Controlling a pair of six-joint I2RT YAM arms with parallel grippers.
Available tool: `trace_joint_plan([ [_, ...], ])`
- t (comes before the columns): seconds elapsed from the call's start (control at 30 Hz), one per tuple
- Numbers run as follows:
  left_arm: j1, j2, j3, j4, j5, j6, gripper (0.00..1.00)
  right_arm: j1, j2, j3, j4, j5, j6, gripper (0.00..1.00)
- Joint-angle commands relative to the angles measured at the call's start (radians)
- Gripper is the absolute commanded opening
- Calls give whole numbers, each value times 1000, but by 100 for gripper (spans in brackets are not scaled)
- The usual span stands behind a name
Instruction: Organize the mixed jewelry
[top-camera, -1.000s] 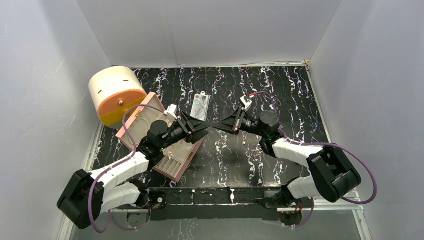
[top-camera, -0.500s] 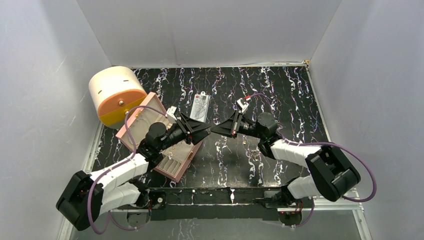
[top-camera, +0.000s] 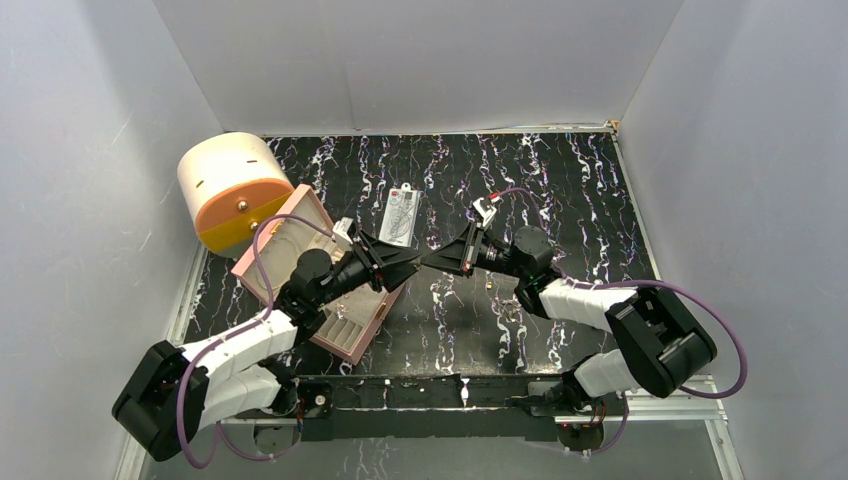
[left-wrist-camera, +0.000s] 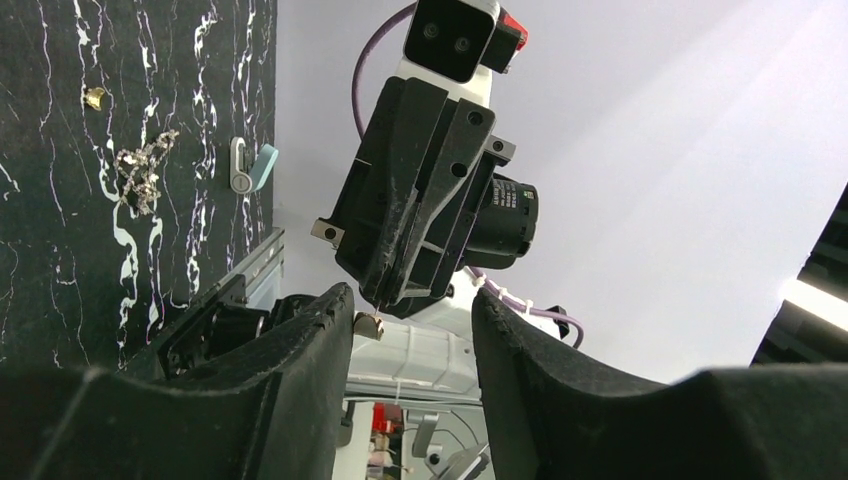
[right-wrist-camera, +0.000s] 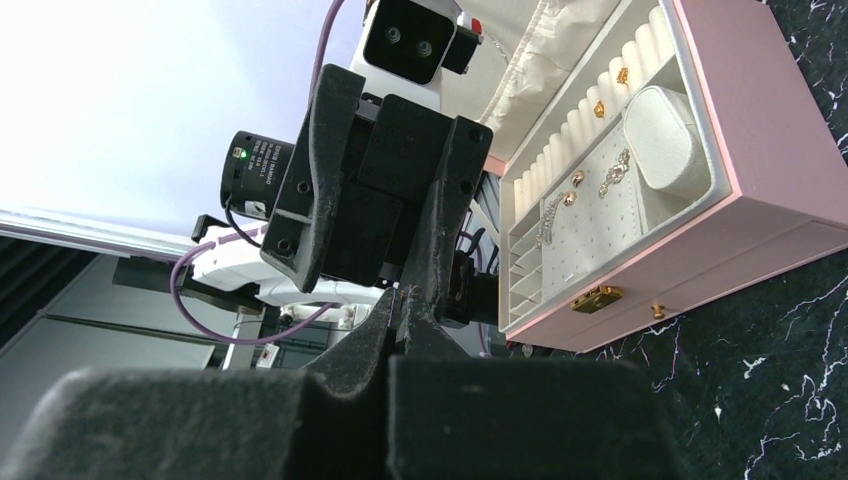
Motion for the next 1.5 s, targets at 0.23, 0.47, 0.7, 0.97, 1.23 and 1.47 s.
trace_joint_plan([
  [0.23, 0, -5, -30, 24, -14, -28, 37, 4, -22, -17, 90, 22, 11, 0],
  [0.47, 0, -5, -25, 24, -12, -19, 29, 4, -22, -22, 90, 25, 21, 0],
  [0.7, -1, -8, -25, 24, -18, -18, 25, 6, -26, -25, 87, 26, 22, 0],
  [0.97, -1, -2, -19, 24, -15, -6, 16, 6, -28, -28, 84, 26, 23, 0],
  [1.23, 0, 1, -21, 24, -17, 13, 14, 5, -31, -25, 82, 20, 29, 0],
  [1.47, -1, 15, -22, 24, -4, 33, 28, 6, -46, -16, 66, 27, 32, 0],
])
